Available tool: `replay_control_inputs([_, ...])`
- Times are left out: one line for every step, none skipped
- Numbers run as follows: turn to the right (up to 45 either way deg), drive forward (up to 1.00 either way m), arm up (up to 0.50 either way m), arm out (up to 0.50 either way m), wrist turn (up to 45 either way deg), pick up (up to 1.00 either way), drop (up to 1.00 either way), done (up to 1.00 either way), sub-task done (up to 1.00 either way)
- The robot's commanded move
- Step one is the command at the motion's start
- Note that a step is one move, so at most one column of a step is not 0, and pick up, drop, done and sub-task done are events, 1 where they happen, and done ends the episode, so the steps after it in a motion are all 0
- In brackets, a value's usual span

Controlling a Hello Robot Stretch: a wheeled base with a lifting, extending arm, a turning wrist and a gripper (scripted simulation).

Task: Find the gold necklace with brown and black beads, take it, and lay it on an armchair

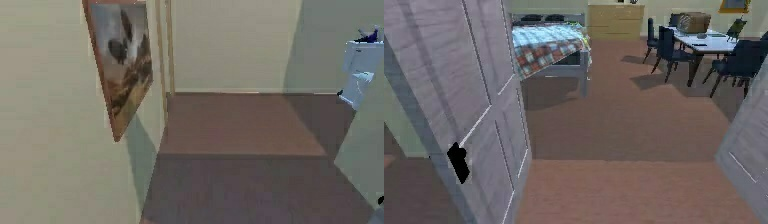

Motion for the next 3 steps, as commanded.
replay_control_inputs([0.0,1.0,0.0,0.0,0.0,0.0,0.0,0.0,0.0])
replay_control_inputs([0.0,1.0,0.0,0.0,0.0,0.0,0.0,0.0,0.0])
replay_control_inputs([0.0,0.5,0.0,0.0,0.0,0.0,0.0,0.0,0.0])
